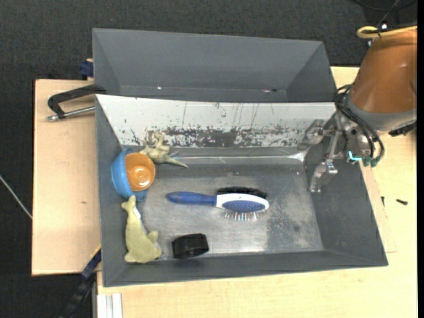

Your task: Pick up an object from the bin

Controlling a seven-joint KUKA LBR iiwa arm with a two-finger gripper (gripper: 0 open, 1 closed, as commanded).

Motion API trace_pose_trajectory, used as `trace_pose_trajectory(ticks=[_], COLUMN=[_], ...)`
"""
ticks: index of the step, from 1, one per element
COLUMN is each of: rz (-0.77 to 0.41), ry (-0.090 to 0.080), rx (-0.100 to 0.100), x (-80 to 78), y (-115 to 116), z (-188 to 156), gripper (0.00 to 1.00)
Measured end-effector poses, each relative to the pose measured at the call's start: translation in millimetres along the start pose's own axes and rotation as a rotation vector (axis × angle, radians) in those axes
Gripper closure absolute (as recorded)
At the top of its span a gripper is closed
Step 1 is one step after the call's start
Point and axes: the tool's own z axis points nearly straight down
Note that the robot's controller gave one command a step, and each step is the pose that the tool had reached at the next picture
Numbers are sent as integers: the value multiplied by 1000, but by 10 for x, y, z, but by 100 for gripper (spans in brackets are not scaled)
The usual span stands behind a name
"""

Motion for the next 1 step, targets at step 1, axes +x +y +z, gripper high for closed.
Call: trace_pose_trajectory(ticks=[1], rz=[-118], ry=[-11], rx=[4], x=[-217], y=[889], z=[1131], gripper=[0])
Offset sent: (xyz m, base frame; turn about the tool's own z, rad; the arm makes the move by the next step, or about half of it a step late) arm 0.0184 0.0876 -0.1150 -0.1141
